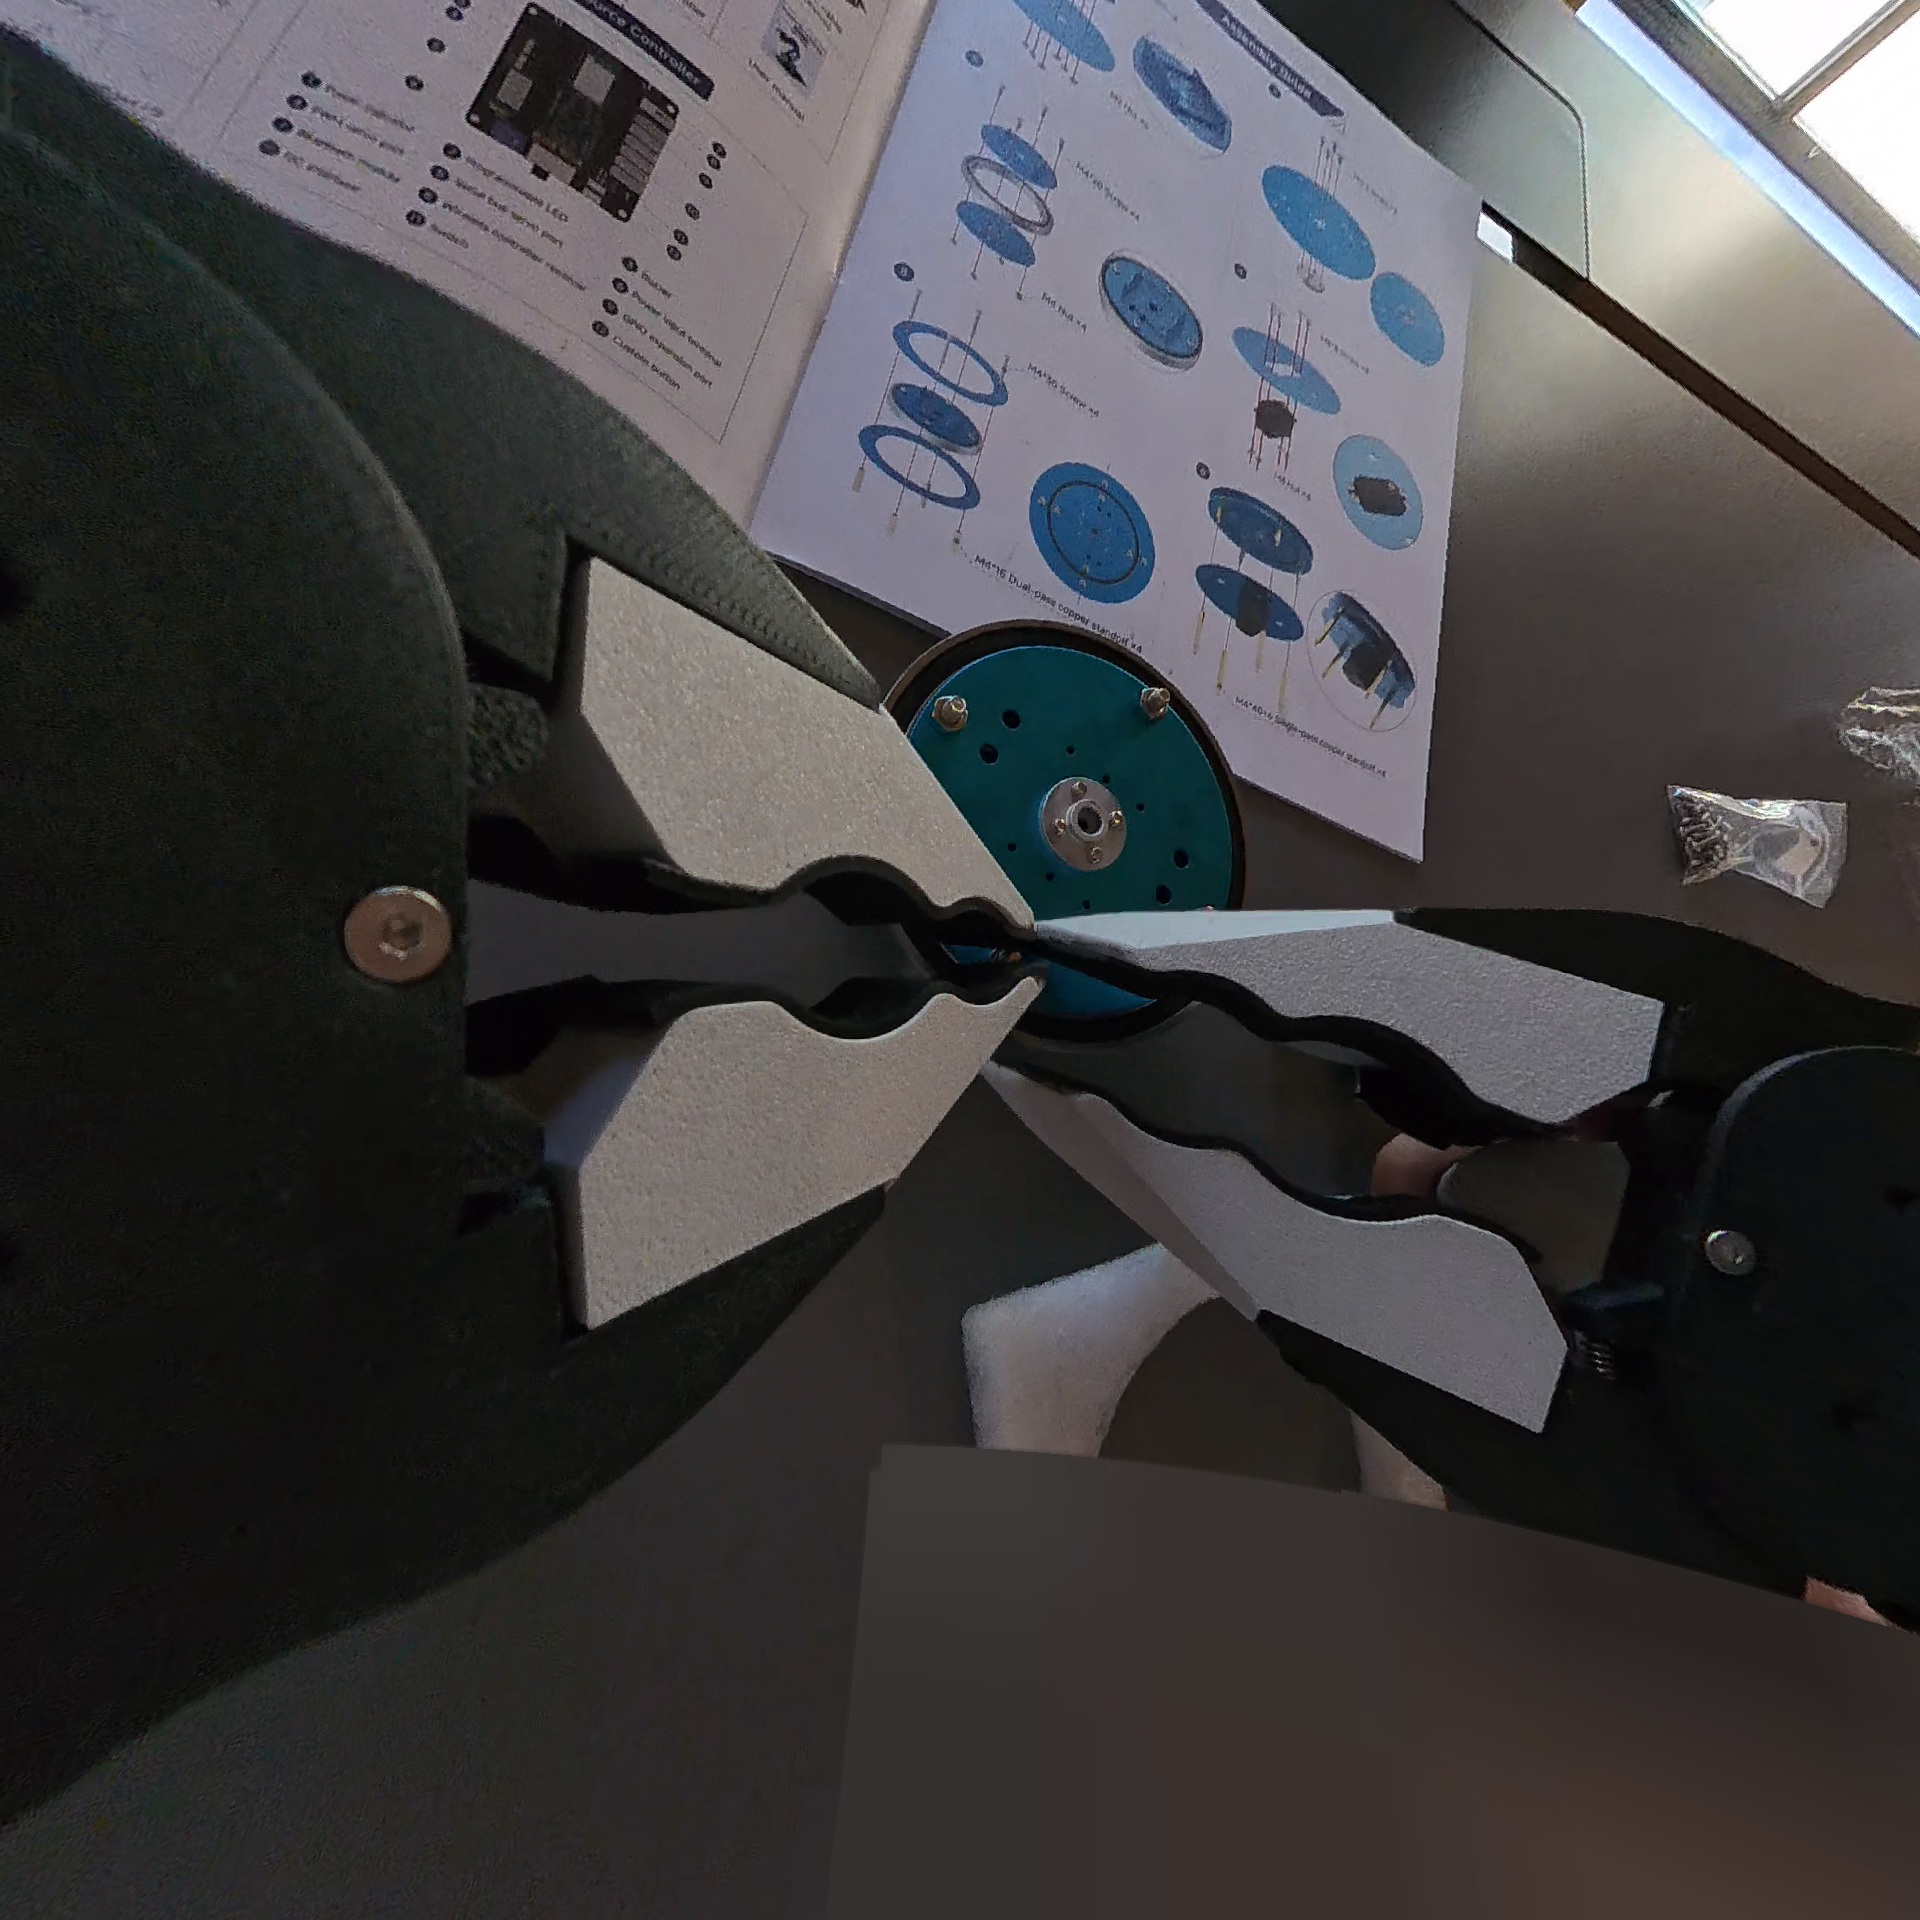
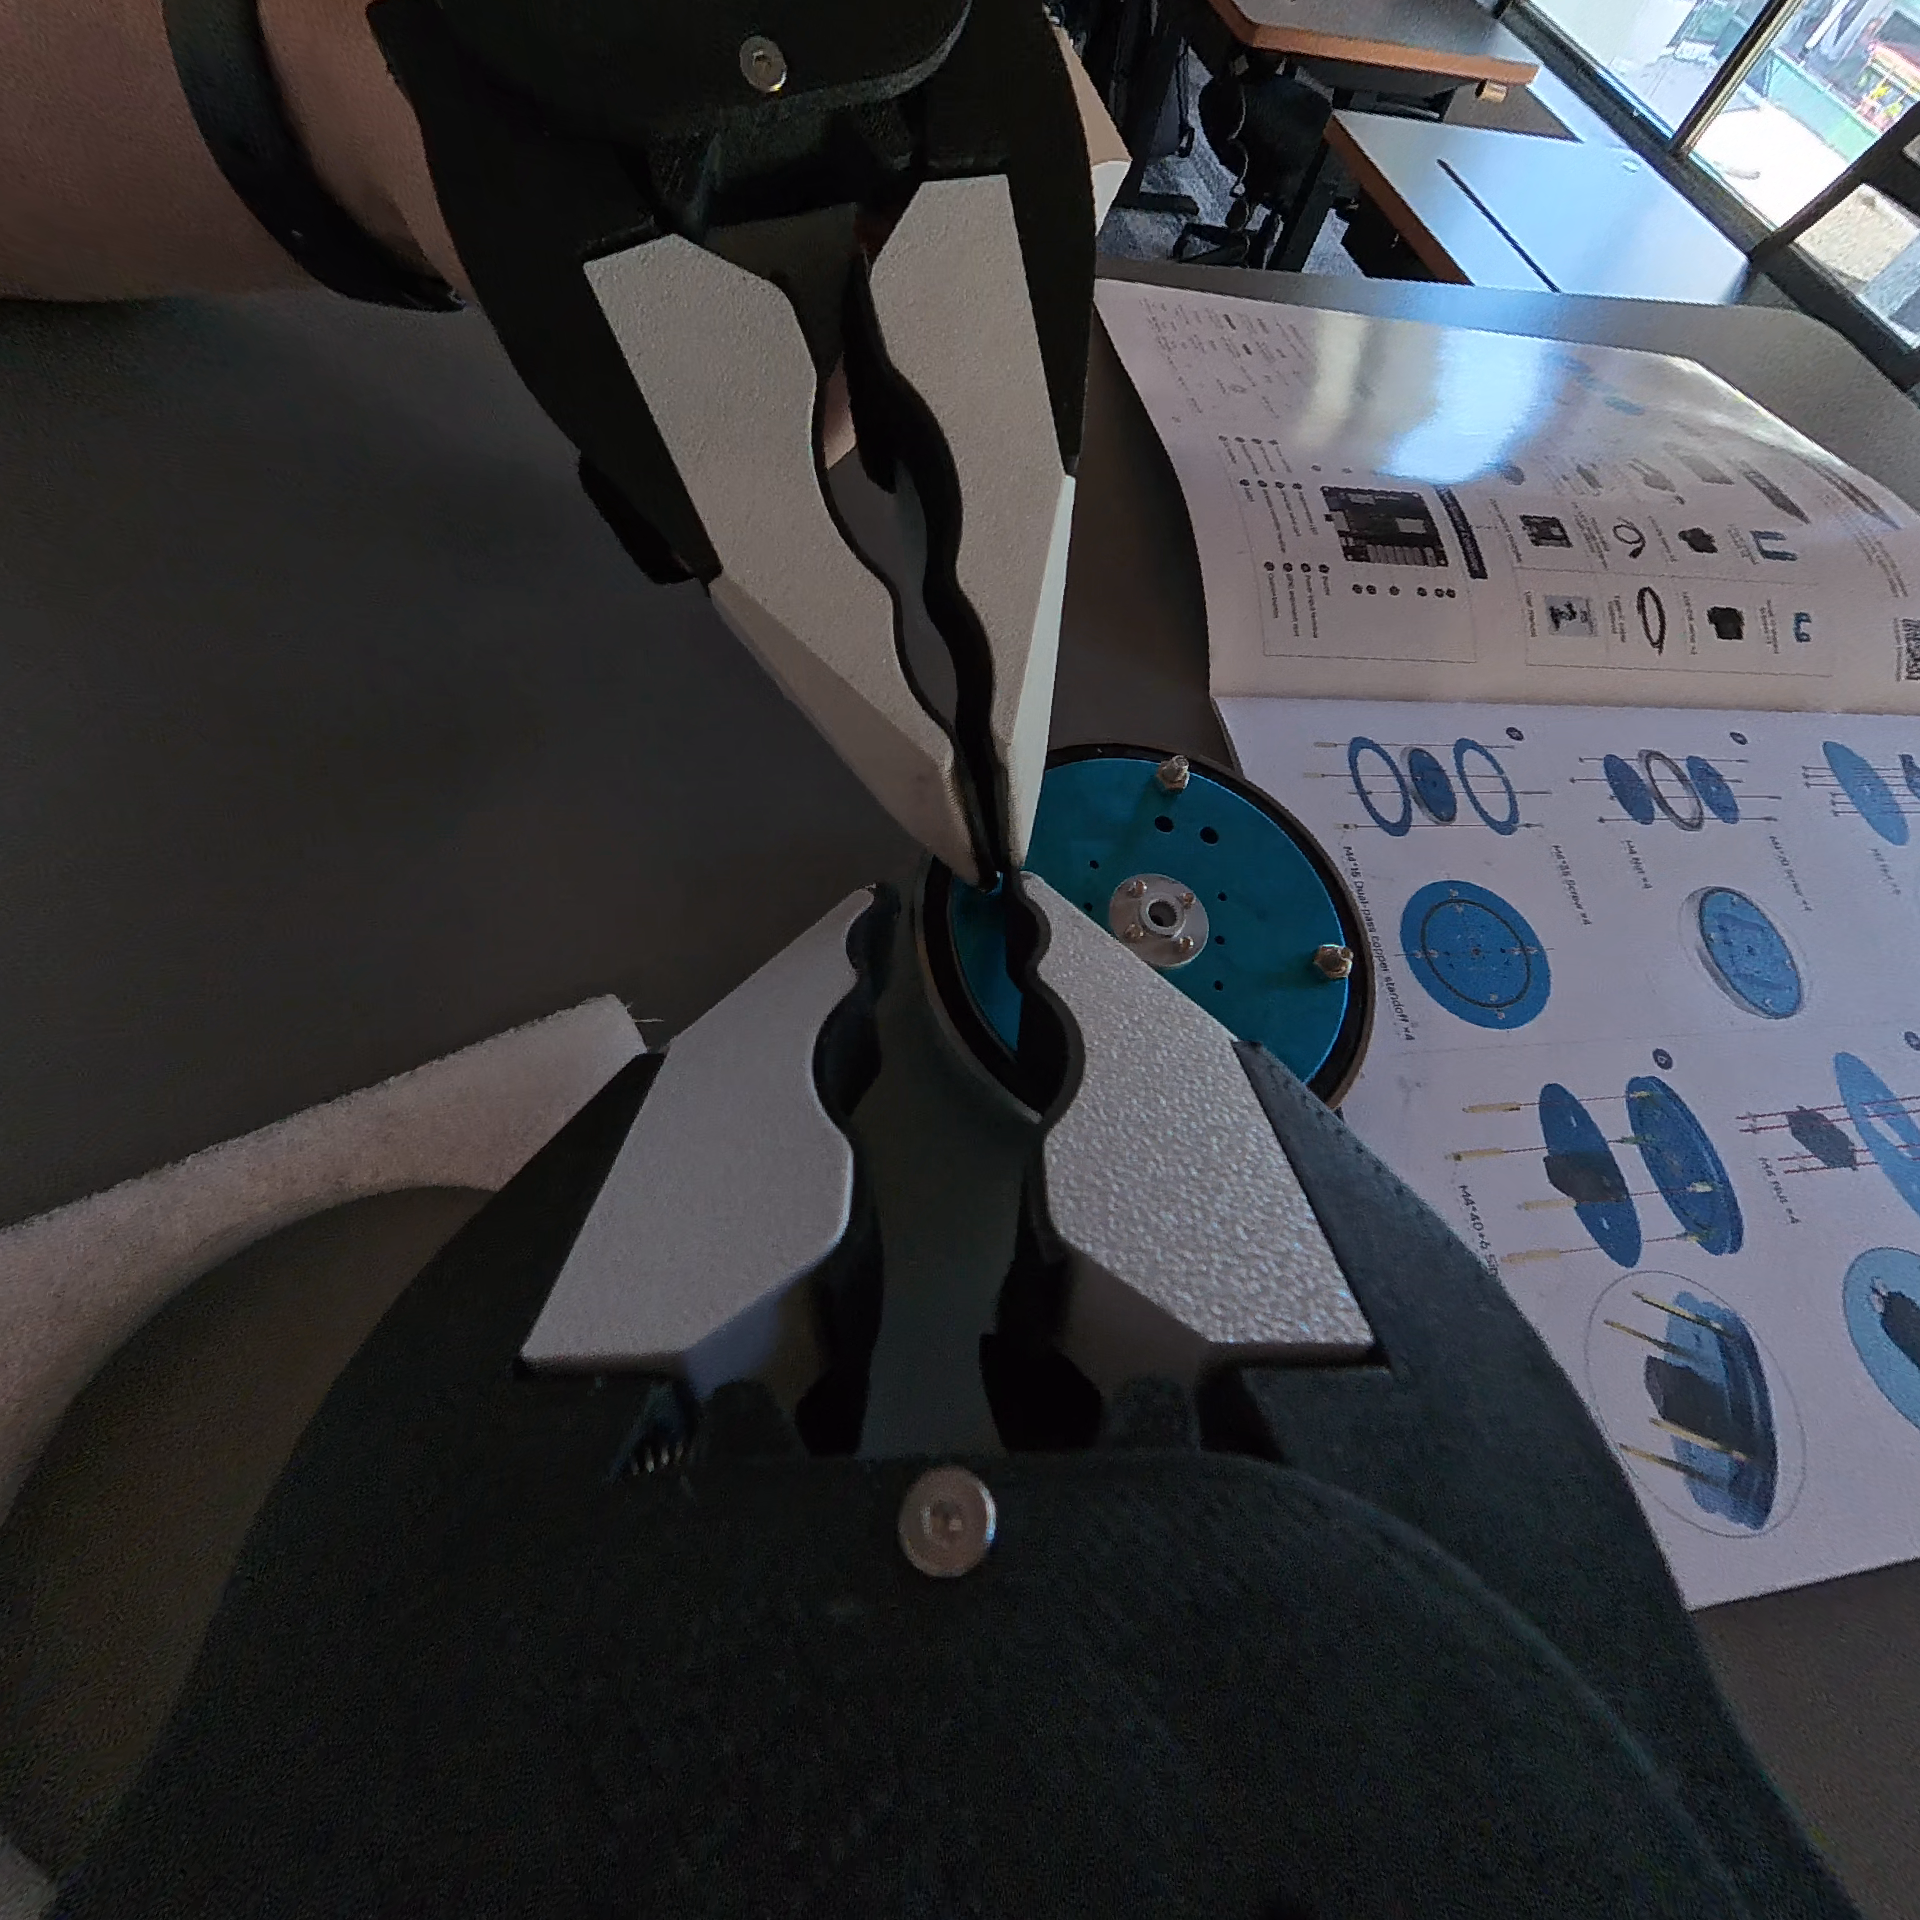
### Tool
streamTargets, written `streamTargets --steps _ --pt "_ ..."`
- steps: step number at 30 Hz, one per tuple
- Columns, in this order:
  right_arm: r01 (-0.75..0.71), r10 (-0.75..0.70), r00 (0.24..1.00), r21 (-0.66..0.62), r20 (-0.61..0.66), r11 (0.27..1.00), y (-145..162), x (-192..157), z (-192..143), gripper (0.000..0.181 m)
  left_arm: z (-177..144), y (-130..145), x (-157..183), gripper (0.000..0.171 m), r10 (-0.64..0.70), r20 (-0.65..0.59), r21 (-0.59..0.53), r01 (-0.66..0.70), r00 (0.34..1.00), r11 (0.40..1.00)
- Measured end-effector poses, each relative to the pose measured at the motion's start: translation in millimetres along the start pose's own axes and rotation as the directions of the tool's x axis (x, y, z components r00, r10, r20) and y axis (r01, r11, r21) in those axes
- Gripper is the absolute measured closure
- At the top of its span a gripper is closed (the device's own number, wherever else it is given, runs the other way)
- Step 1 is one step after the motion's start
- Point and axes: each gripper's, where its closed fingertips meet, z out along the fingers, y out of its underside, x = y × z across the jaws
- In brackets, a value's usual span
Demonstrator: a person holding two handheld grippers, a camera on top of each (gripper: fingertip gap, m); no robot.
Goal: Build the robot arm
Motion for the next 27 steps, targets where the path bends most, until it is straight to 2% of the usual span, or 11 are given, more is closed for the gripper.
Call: streamTargets --steps 9,18,21,22,23,24,26,27 --pt "-0.051 0.05 0.999 0.015 0.015 0.999 -1 1 -3 0.168 0 -1 0 0.171 -0.035 -0.019 0.002 0.035 0.999 0.999" --pt "-0.072 0.072 0.997 -0.002 0.009 0.997 0 -1 -2 0.166 0 -1 0 0.171 -0.04 -0.028 0.001 0.04 0.999 0.999" --pt "-0.079 0.079 0.997 0.007 0.02 0.997 0 0 -4 0.169 1 -1 1 0.171 -0.044 -0.033 0.006 0.044 0.999 0.999" --pt "-0.077 0.077 0.996 0.014 0.045 0.997 -1 -4 -6 0.181 1 -1 1 0.171 -0.045 -0.032 0.005 0.045 0.998 0.999" --pt "-0.082 0.081 0.996 0.024 0.042 0.996 -2 -3 -7 0.181 0 -1 0 0.171 -0.047 -0.03 0.005 0.047 0.998 0.999" --pt "-0.086 0.085 0.996 0.029 0.007 0.996 -2 3 -7 0.178 0 -1 0 0.171 -0.047 -0.03 0.006 0.047 0.998 0.999" --pt "-0.093 0.093 0.995 0.04 -0.017 0.995 -4 7 -7 0.156 0 -1 1 0.171 -0.05 -0.035 0.012 0.051 0.998 0.999" --pt "-0.101 0.101 0.995 0.036 0.005 0.994 -3 4 -6 0.155 0 -1 1 0.171 -0.056 -0.039 0.014 0.057 0.998 0.998"
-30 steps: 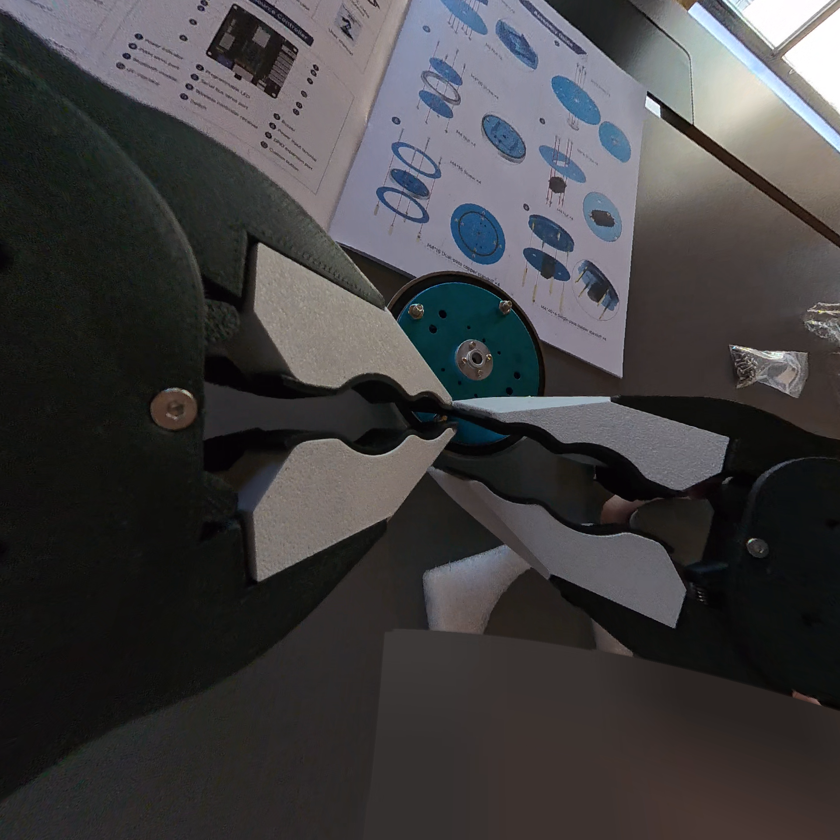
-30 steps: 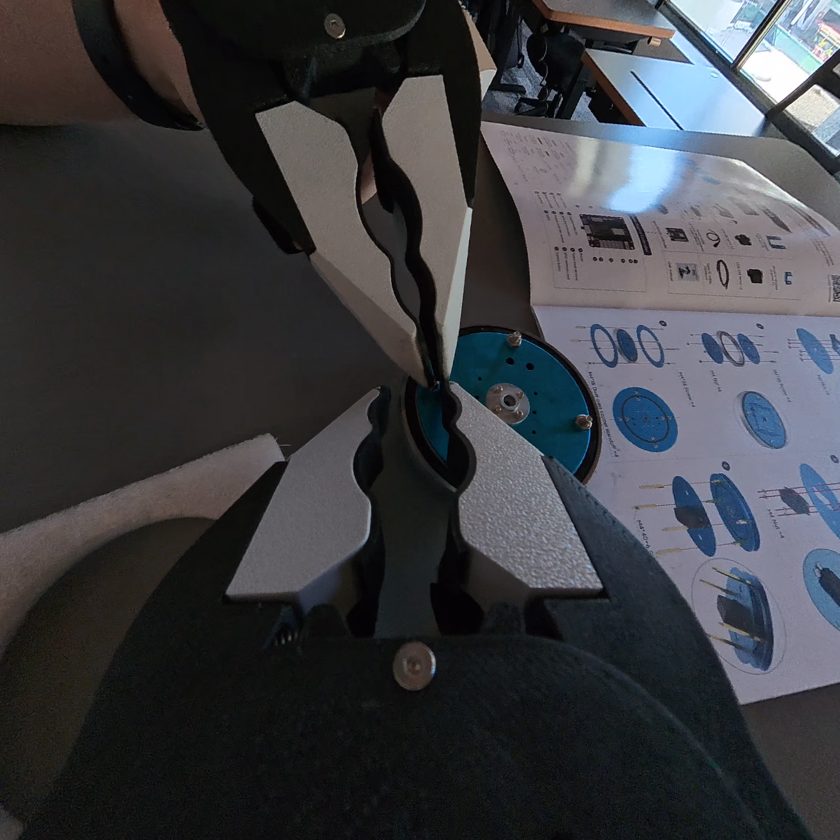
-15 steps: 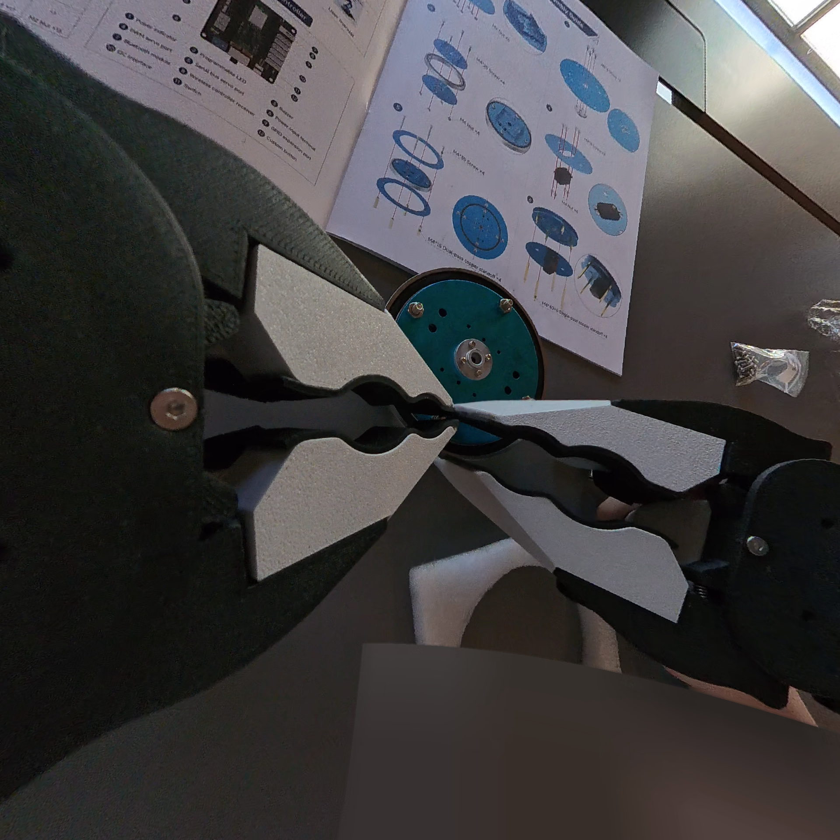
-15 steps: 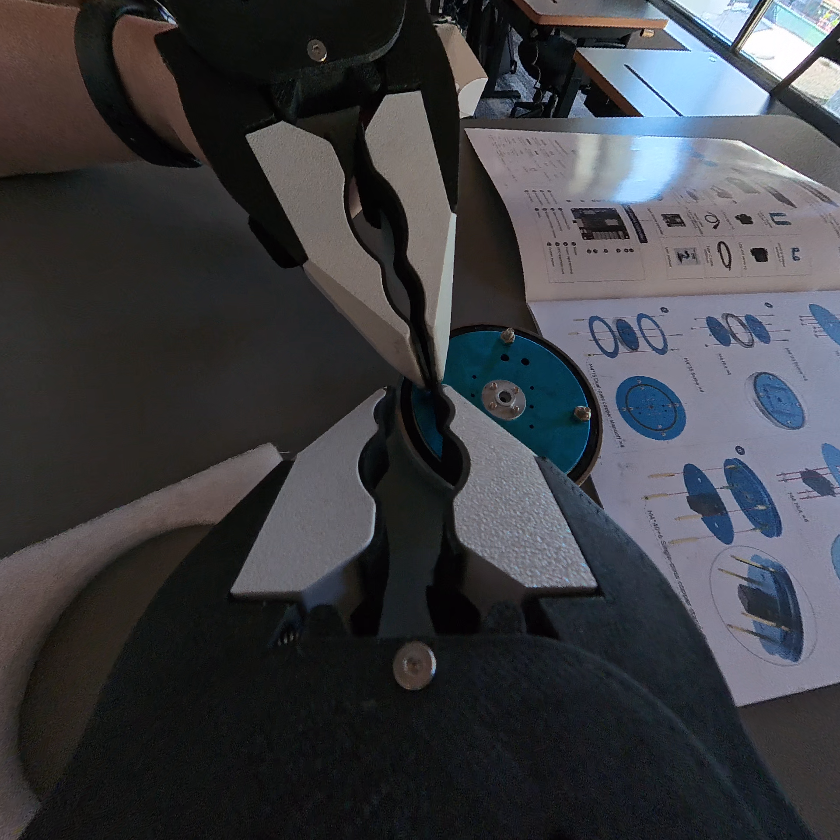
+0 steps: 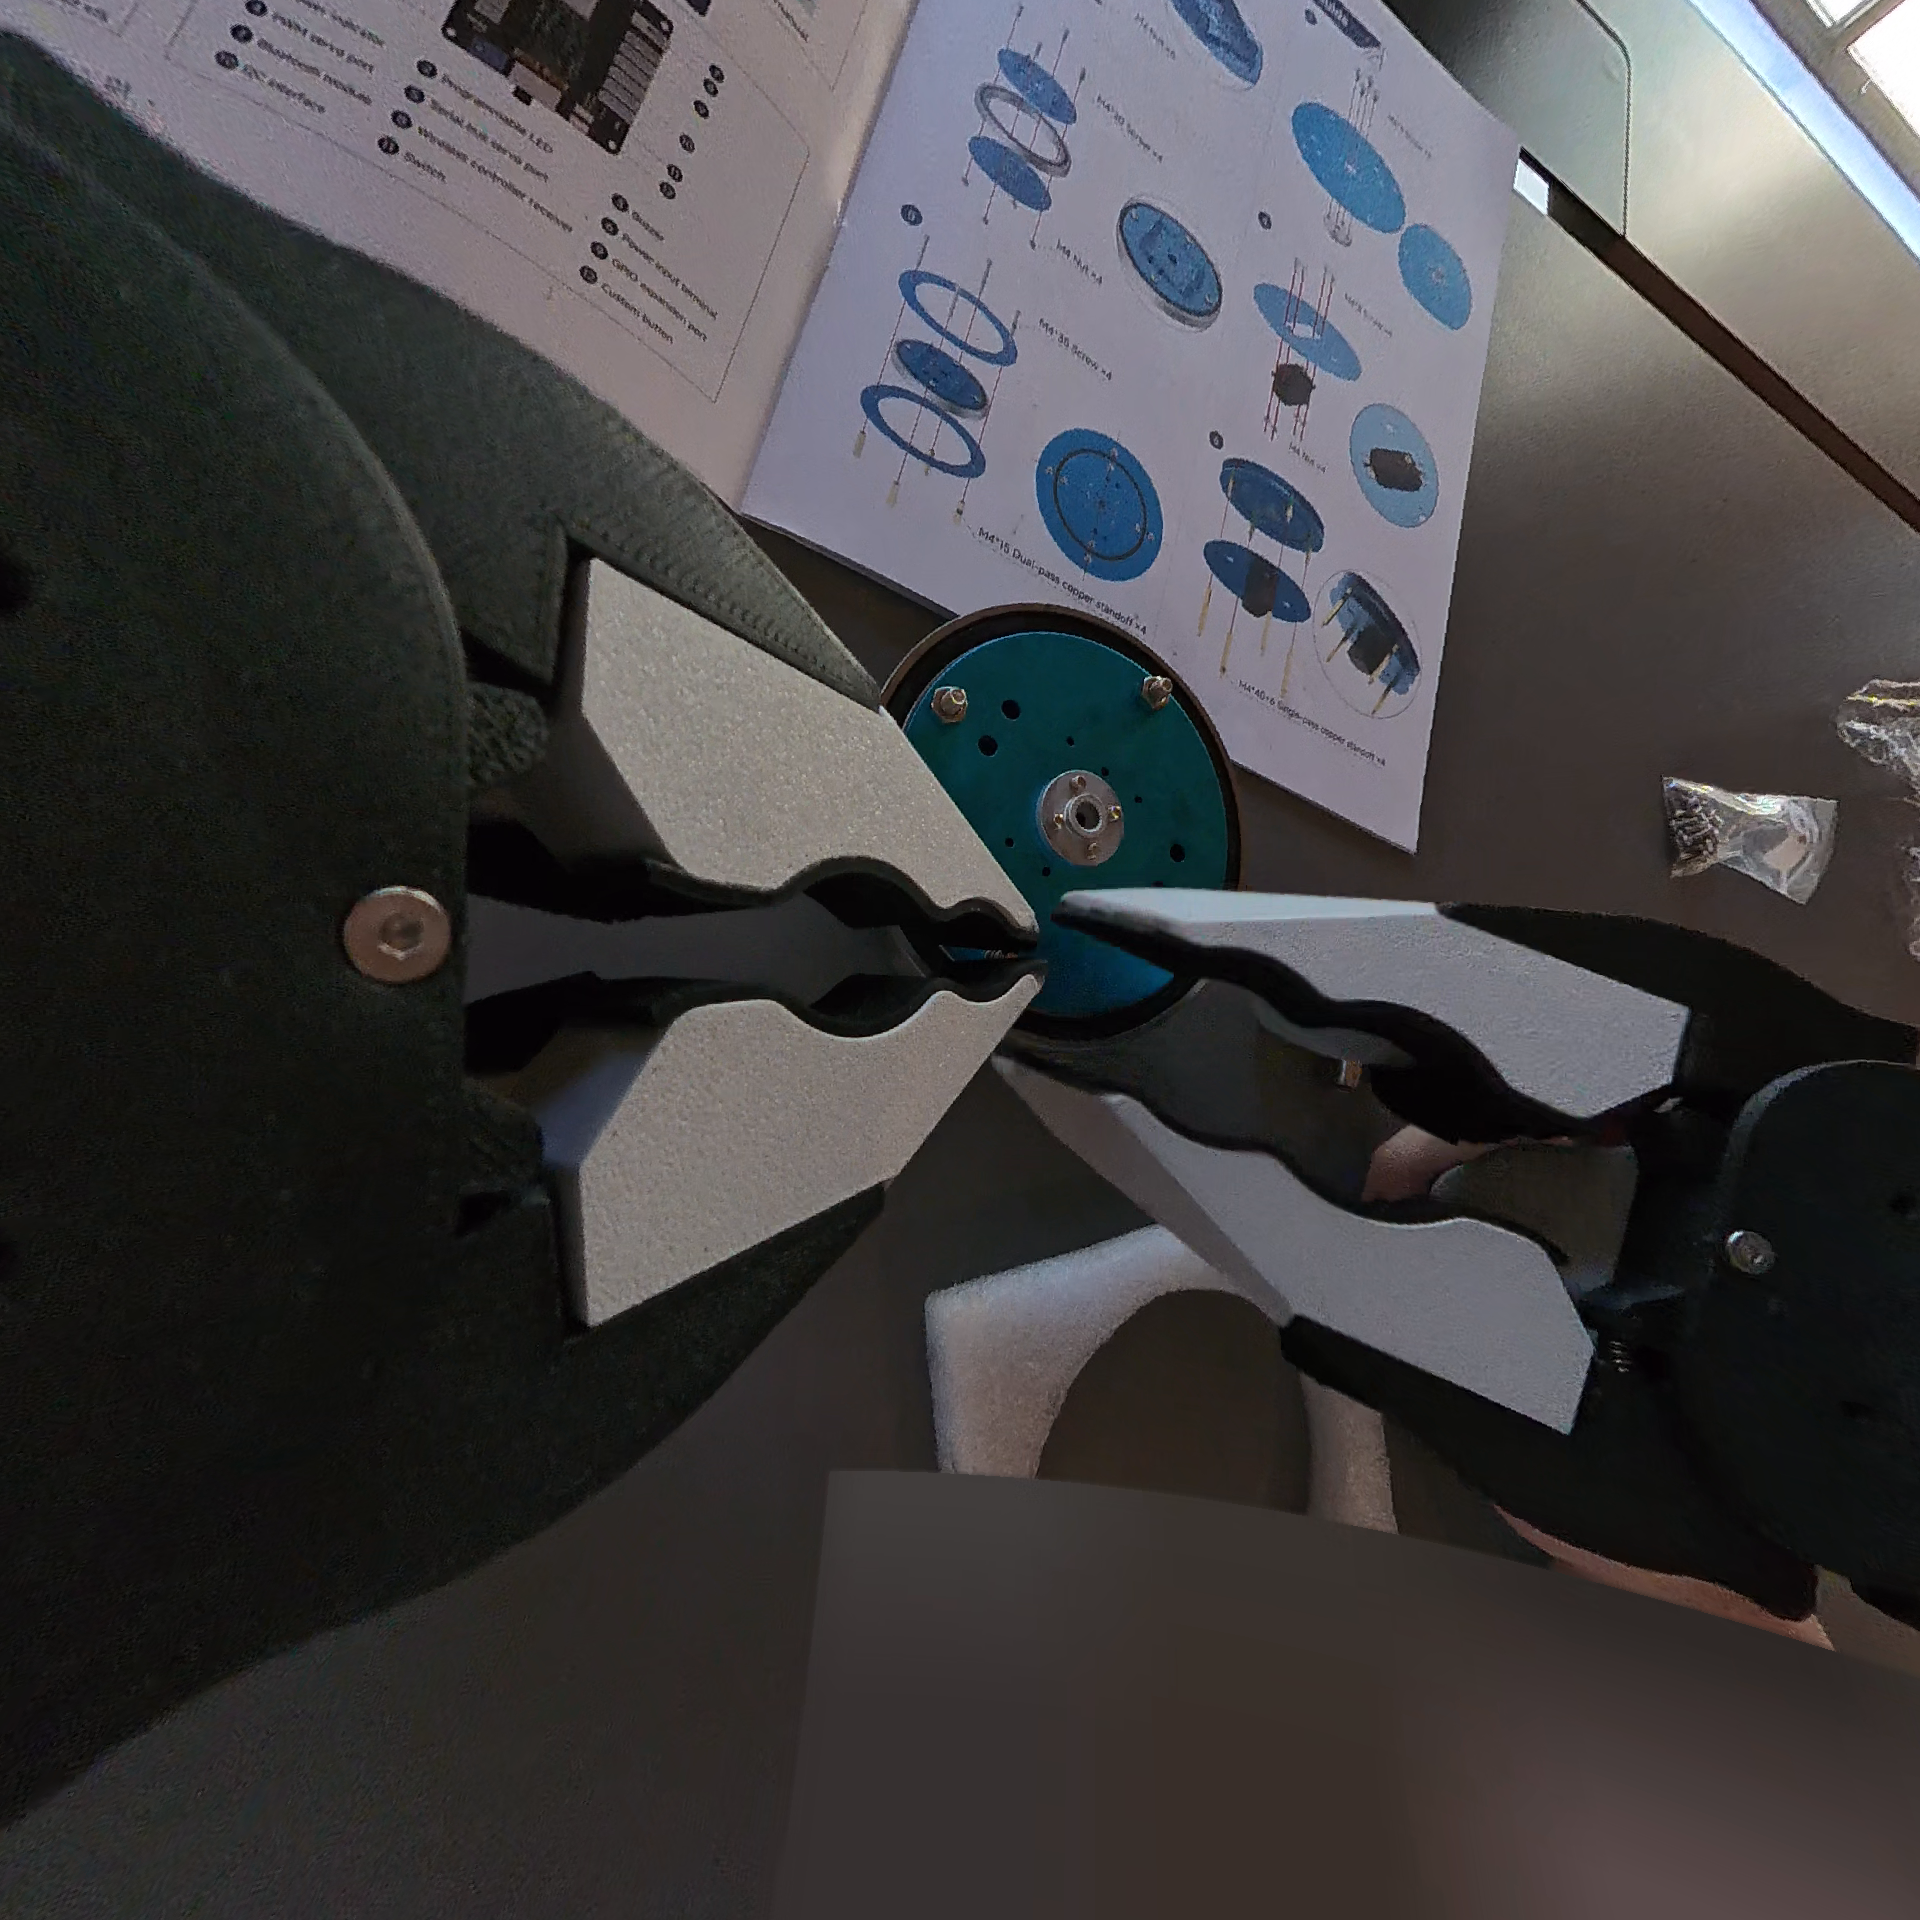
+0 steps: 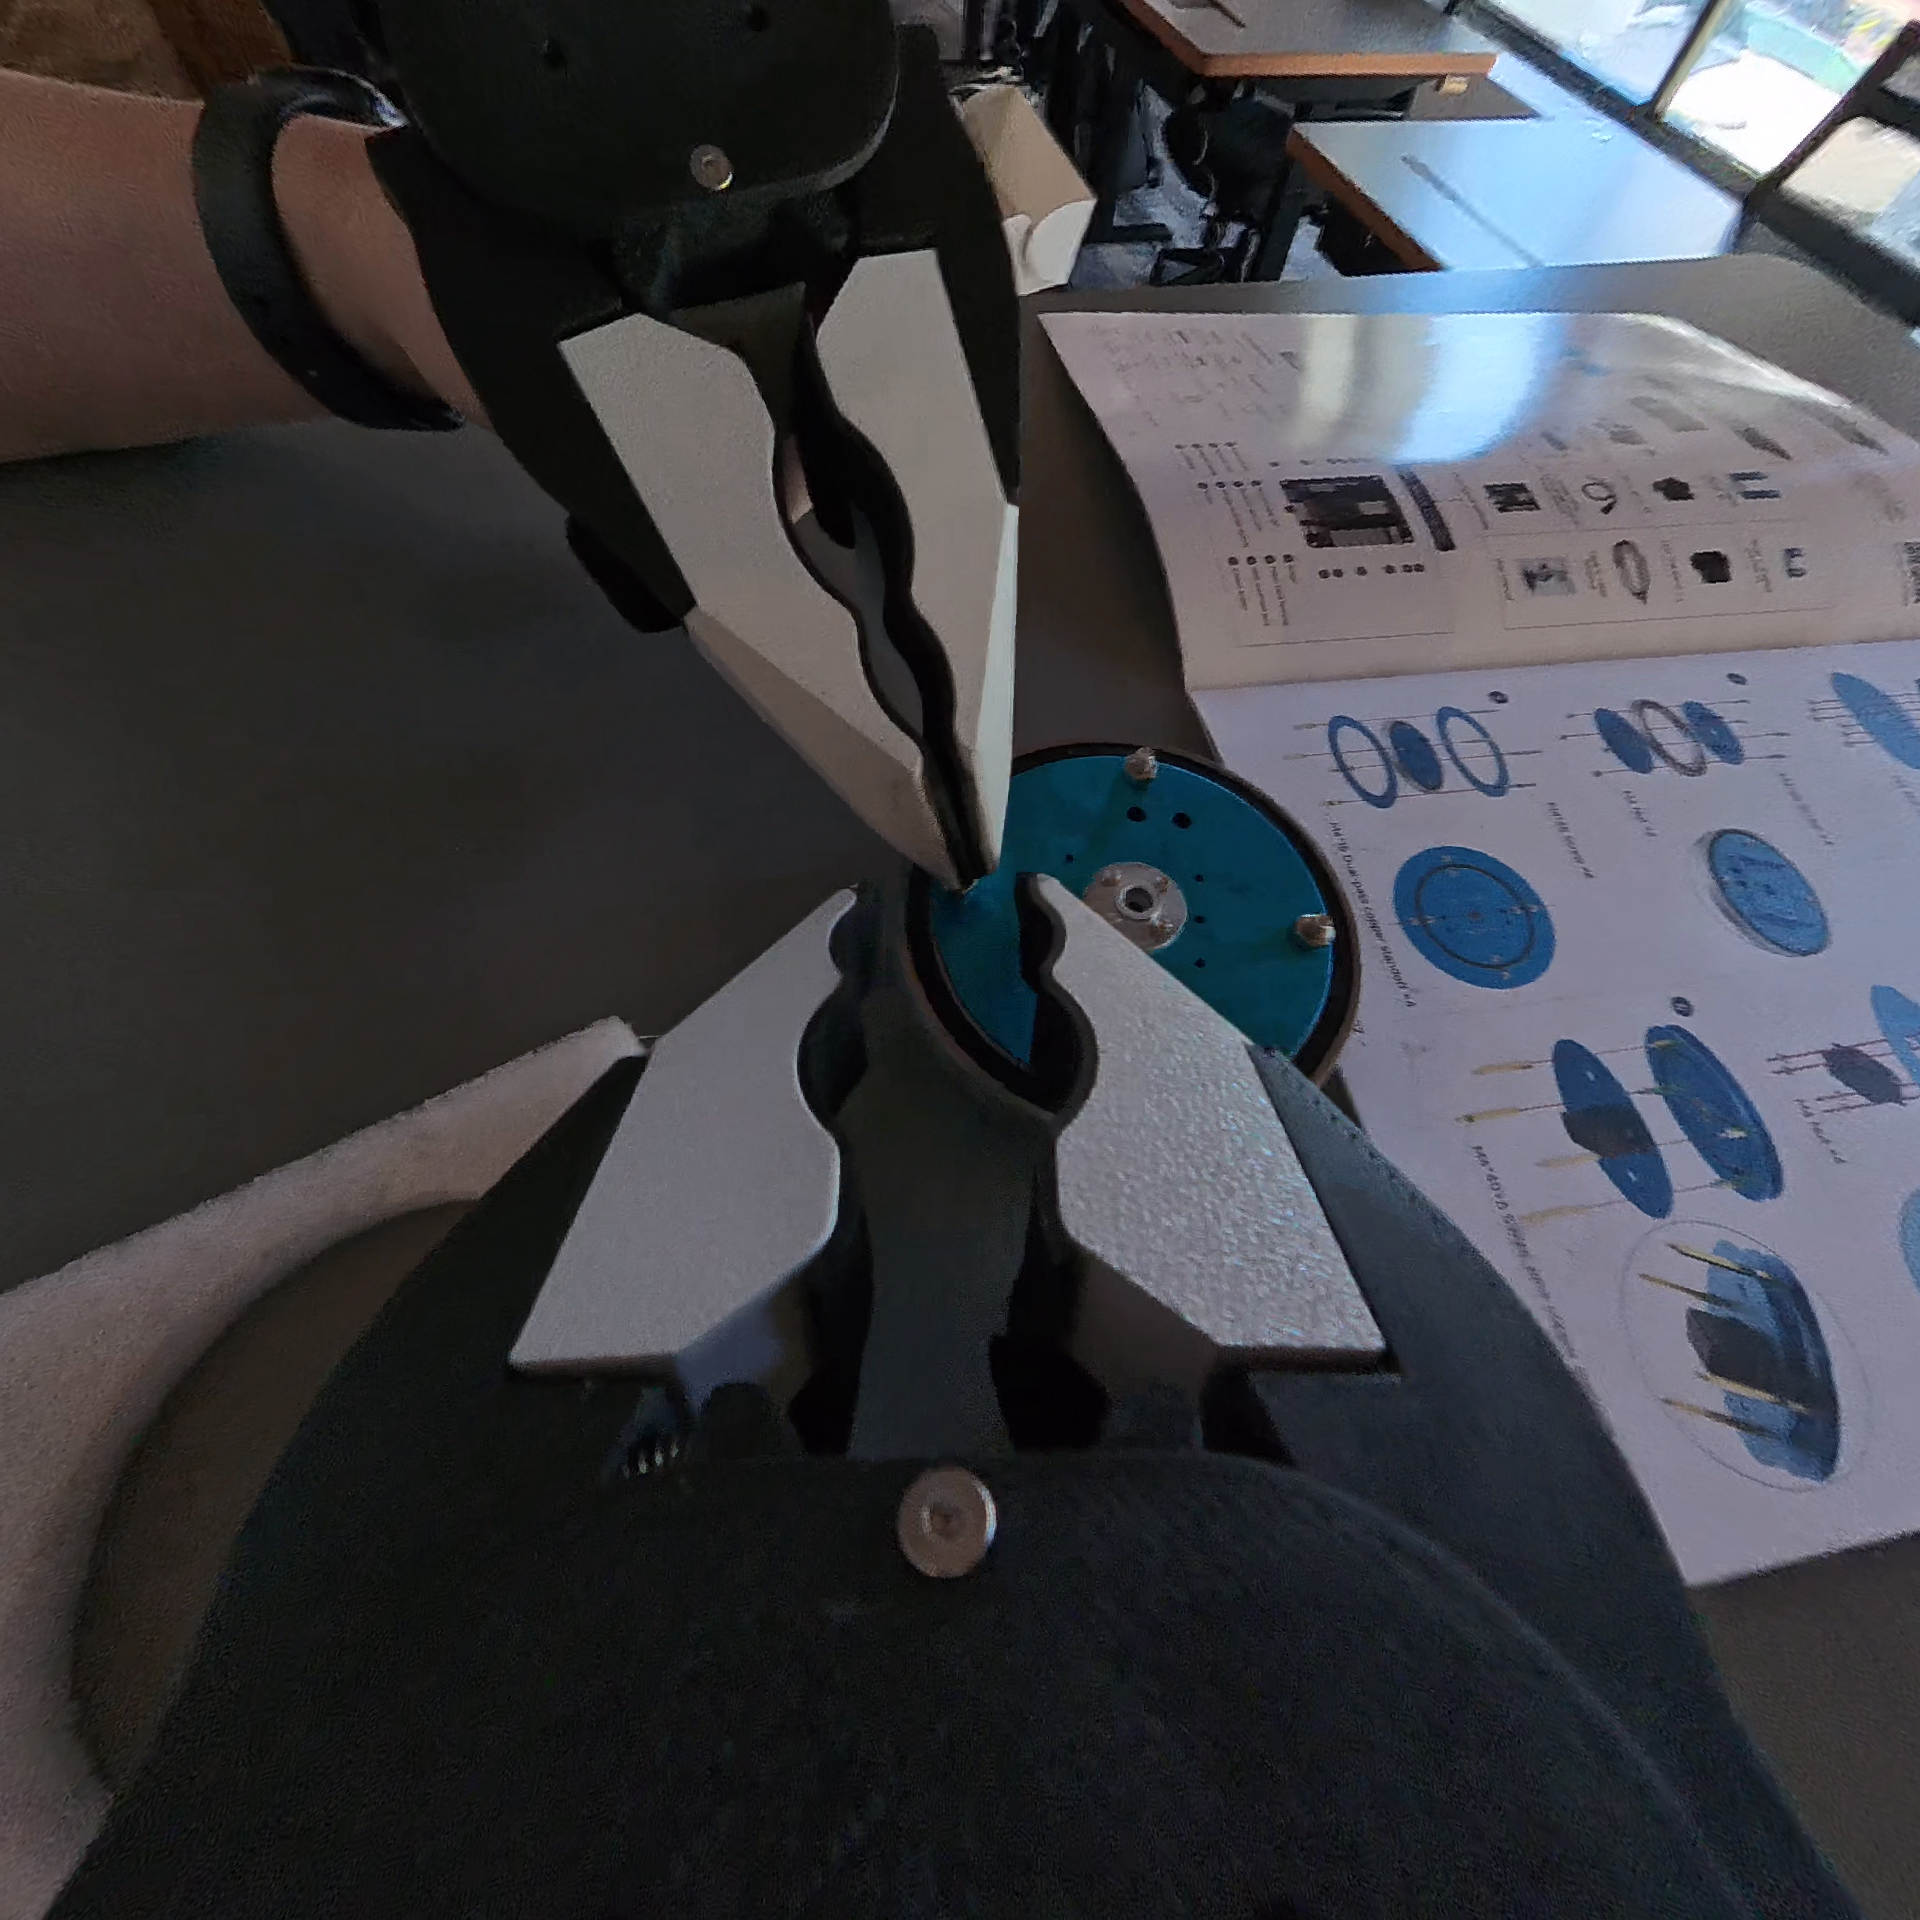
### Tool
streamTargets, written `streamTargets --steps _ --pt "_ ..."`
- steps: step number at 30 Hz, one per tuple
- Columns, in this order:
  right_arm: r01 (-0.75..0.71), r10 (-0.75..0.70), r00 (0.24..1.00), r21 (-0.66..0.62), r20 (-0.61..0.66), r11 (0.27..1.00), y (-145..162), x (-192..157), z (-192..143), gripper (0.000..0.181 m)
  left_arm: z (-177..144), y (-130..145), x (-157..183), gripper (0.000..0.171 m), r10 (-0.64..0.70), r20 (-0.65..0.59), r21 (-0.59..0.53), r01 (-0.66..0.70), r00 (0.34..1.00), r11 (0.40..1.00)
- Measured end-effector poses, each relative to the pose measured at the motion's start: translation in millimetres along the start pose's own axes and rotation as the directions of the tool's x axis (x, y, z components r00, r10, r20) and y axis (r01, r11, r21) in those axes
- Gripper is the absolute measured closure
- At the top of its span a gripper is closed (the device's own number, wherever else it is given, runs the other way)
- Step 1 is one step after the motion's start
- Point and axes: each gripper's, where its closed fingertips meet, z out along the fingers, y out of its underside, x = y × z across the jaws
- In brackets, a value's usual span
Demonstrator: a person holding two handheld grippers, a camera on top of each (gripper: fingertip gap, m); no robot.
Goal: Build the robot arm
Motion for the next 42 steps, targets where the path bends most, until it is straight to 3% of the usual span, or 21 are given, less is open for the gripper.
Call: streamTargets --steps 5,9,13,14,16,19,22,25,29,33,36,39,42 --pt "0.034 -0.034 0.999 -0.003 0.004 0.999 1 -5 3 0.157 -1 -4 0 0.171 -0.011 -0.01 0.023 0.011 1.0 1.0" --pt "0.041 -0.041 0.999 -0.024 0.015 0.999 3 -7 0 0.178 -5 -9 1 0.171 -0.031 -0.023 0.051 0.032 0.999 0.998" --pt "0.076 -0.077 0.996 -0.012 -0.036 0.997 1 5 -14 0.167 -20 -23 -7 0.171 -0.061 0.015 0.164 0.058 0.998 0.985" --pt "0.081 -0.081 0.996 -0.002 -0.039 0.997 1 8 -20 0.164 -23 -24 -8 0.164 -0.075 0.008 0.179 0.073 0.997 0.981" --pt "0.096 -0.095 0.994 0.004 -0.05 0.995 1 15 -31 0.152 -24 -15 -11 0.122 -0.096 0.014 0.158 0.093 0.995 0.983" --pt "0.168 -0.167 0.985 0.003 -0.052 0.986 8 21 -42 0.134 -25 5 -16 0.121 0.047 0.1 0.076 -0.054 0.994 0.996" --pt "0.295 -0.294 0.954 0.002 -0.06 0.956 16 22 -45 0.13 -28 12 -16 0.125 0.232 0.186 -0.017 -0.233 0.955 0.972" --pt "0.363 -0.364 0.927 -0.036 -0.09 0.931 24 26 -40 0.123 -29 12 -21 0.127 0.311 0.254 -0.05 -0.309 0.916 0.95" --pt "0.437 -0.434 0.89 -0.014 -0.136 0.9 17 27 -43 0.147 -28 12 -21 0.132 0.287 0.25 -0.038 -0.286 0.925 0.957" --pt "0.254 -0.254 0.967 0.01 0.031 0.967 22 18 -40 0.156 -23 18 -19 0.121 0.044 0.146 0.024 -0.048 0.988 0.999" --pt "0.285 -0.28 0.956 -0.054 0.086 0.957 25 27 -39 0.164 -23 17 -24 0.114 -0.038 0.125 0.065 0.029 0.991 0.997" --pt "0.406 -0.37 0.893 -0.107 0.256 0.907 17 17 -47 0.167 -29 15 -29 0.113 -0.065 0.131 0.093 0.053 0.989 0.994" --pt "0.607 -0.514 0.781 -0.238 0.355 0.758 13 21 -49 0.168 -26 26 -32 0.101 -0.053 0.132 0.027 0.05 0.99 0.998"
